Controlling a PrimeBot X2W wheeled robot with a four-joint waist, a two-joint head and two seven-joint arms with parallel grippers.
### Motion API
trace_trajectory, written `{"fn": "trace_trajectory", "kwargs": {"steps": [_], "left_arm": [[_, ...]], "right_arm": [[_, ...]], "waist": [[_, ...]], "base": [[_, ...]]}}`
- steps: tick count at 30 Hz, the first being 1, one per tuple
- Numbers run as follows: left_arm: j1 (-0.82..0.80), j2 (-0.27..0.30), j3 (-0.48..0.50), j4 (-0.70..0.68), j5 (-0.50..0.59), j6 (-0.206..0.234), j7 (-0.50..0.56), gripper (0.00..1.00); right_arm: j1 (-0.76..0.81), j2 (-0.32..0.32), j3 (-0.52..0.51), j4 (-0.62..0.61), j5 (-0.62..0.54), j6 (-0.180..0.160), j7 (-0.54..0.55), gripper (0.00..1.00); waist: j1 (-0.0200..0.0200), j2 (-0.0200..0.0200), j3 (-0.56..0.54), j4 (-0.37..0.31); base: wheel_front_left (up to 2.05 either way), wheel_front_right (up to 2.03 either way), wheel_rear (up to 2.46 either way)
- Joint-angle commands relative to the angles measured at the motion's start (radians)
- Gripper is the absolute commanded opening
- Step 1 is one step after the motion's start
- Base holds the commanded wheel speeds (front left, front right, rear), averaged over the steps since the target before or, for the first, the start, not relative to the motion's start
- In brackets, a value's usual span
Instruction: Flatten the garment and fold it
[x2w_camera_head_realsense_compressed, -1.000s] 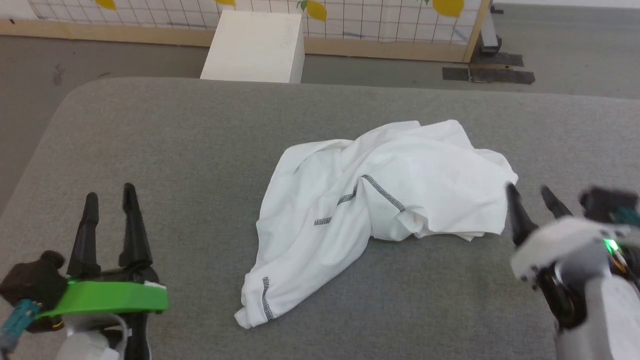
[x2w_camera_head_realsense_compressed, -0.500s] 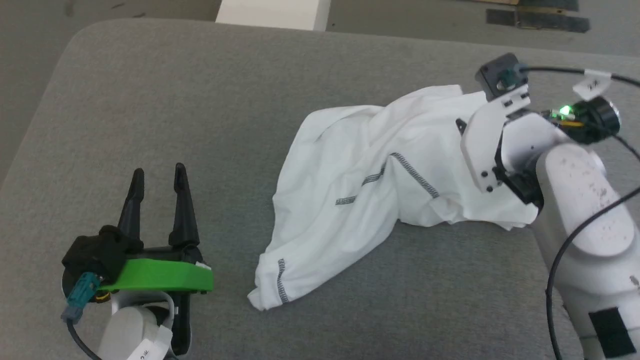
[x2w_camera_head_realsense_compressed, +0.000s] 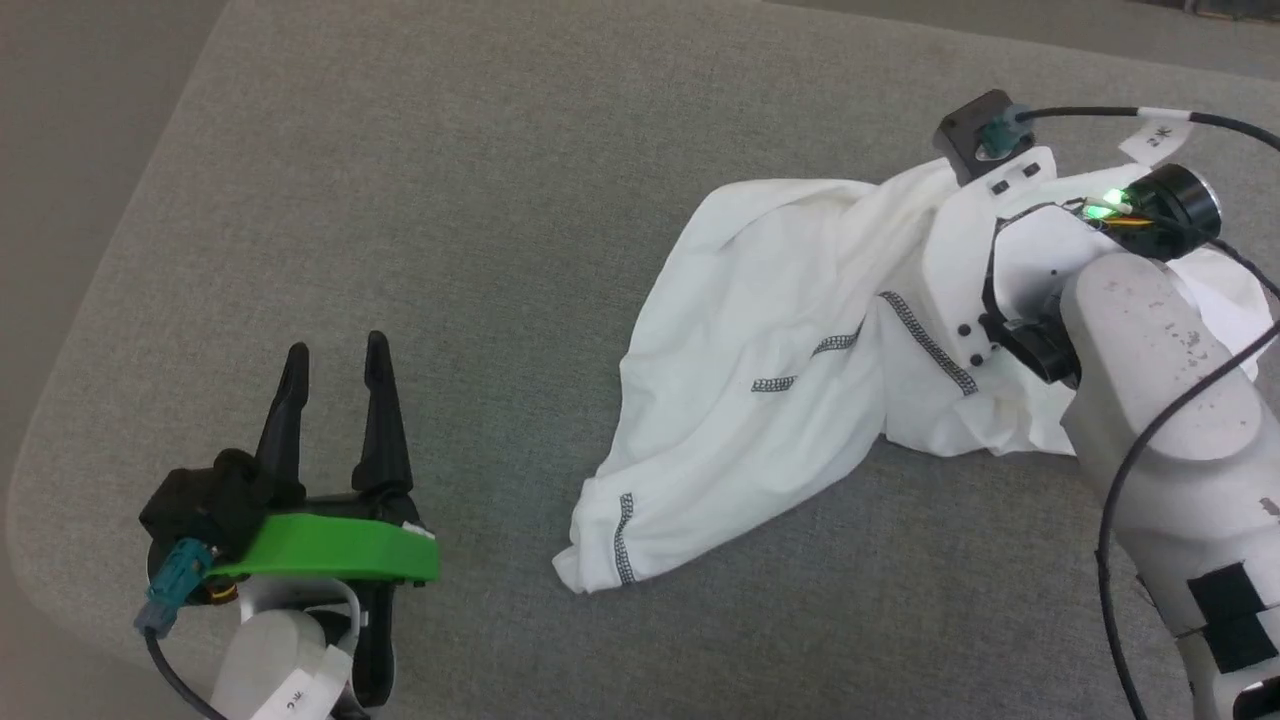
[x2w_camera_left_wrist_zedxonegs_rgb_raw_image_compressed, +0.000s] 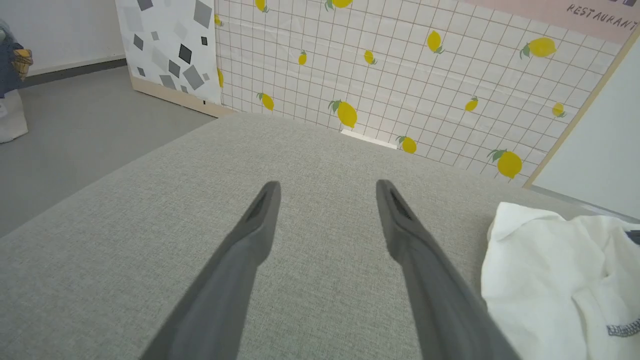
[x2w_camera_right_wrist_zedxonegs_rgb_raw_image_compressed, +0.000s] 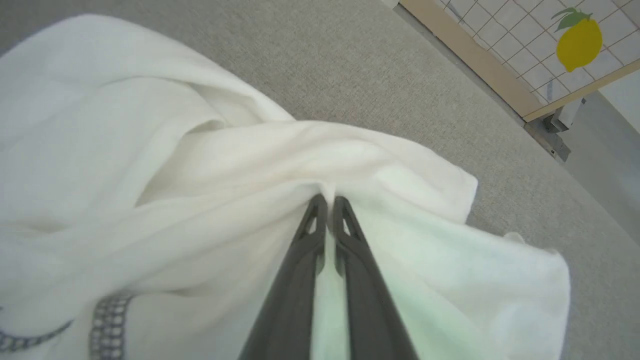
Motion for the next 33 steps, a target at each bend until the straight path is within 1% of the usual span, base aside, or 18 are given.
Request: {"fn": "trace_trajectory", "kwargs": {"steps": [1,4,6,10,12,14,17,18,20,22,23,25,27,29,30,33], "left_arm": [[-0.002,-0.005,0.007,-0.001,-0.001,-0.002,-0.005,1.0],[0.011,-0.006,0.011,-0.004,0.0,-0.001,-0.005,1.0],[0.025,-0.006,0.014,-0.006,0.002,0.003,-0.005,1.0],[0.059,-0.006,0.014,0.0,0.005,0.005,-0.005,1.0],[0.073,-0.006,0.013,0.003,0.007,0.008,-0.005,1.0],[0.088,-0.006,0.01,0.007,0.007,0.009,-0.005,1.0],[0.099,-0.006,0.003,0.019,0.017,0.009,-0.005,1.0],[0.1,-0.006,0.002,0.021,0.017,0.009,-0.005,1.0],[0.1,-0.006,0.0,0.028,0.017,0.01,-0.005,1.0],[0.099,-0.005,-0.002,0.035,0.021,0.01,-0.005,1.0],[0.099,-0.005,-0.003,0.039,0.024,0.01,-0.005,1.0],[0.1,-0.004,-0.003,0.047,0.024,0.01,-0.005,1.0],[0.098,-0.004,-0.005,0.059,0.023,0.009,-0.005,1.0],[0.097,-0.004,-0.007,0.07,0.02,0.008,-0.005,1.0],[0.097,-0.003,-0.007,0.076,0.018,0.008,-0.004,1.0],[0.097,-0.001,-0.007,0.084,0.011,0.007,0.004,1.0]], "right_arm": [[-0.018,-0.015,0.0,-0.012,0.02,-0.002,-0.025,0.0],[0.006,-0.036,-0.004,-0.068,0.063,-0.002,-0.072,0.0],[0.043,-0.051,-0.014,-0.134,0.106,-0.002,-0.096,0.0],[0.195,-0.081,-0.1,-0.318,0.213,-0.002,-0.092,0.0],[0.31,-0.089,-0.168,-0.431,0.25,-0.002,-0.062,0.0],[0.462,-0.099,-0.232,-0.557,0.263,-0.002,-0.003,0.0],[0.683,-0.085,-0.322,-0.69,0.29,-0.002,0.081,0.0],[0.764,-0.071,-0.362,-0.723,0.297,-0.002,0.108,0.0],[0.895,-0.058,-0.415,-0.763,0.279,-0.002,0.155,0.0],[0.987,-0.016,-0.464,-0.778,0.285,-0.002,0.183,0.0],[1.019,-0.007,-0.474,-0.782,0.273,-0.002,0.196,0.0],[1.061,0.026,-0.495,-0.768,0.271,-0.002,0.206,0.0],[1.085,0.04,-0.501,-0.744,0.254,-0.002,0.227,0.0],[1.078,0.055,-0.511,-0.736,0.245,-0.002,0.214,0.01],[1.064,0.068,-0.517,-0.735,0.248,-0.002,0.193,1.0],[1.009,0.109,-0.548,-0.763,0.301,-0.002,0.11,1.0]], "waist": [[-0.0001,0.0,-0.034,-0.023],[-0.0001,0.0,-0.078,-0.051],[-0.0001,0.0,-0.112,-0.08],[-0.0001,0.0,-0.177,-0.132],[-0.0001,0.0,-0.202,-0.158],[-0.0001,0.0,-0.219,-0.184],[-0.0001,0.0,-0.228,-0.213],[-0.0001,0.0,-0.228,-0.222],[-0.0001,0.0,-0.229,-0.235],[-0.0001,0.0,-0.225,-0.248],[-0.0001,0.0,-0.226,-0.254],[-0.0001,0.0,-0.223,-0.266],[-0.0001,0.0,-0.222,-0.271],[-0.0001,0.0,-0.223,-0.276],[-0.0001,0.0,-0.225,-0.279],[-0.0001,0.0,-0.229,-0.288]], "base": [[0.0,0.0,0.0],[0.0,0.0,0.0],[0.0,0.0,0.0],[0.0,0.0,0.0],[0.0,0.0,0.0],[0.0,0.0,0.0],[0.0,0.0,0.0],[0.0,0.0,0.0],[0.0,0.0,0.0],[0.0,0.0,0.0],[0.0,0.0,0.0],[0.0,0.0,0.0],[0.0,0.0,0.0],[0.0,0.0,0.0],[0.0,0.0,0.0],[0.0,0.0,0.0]]}}
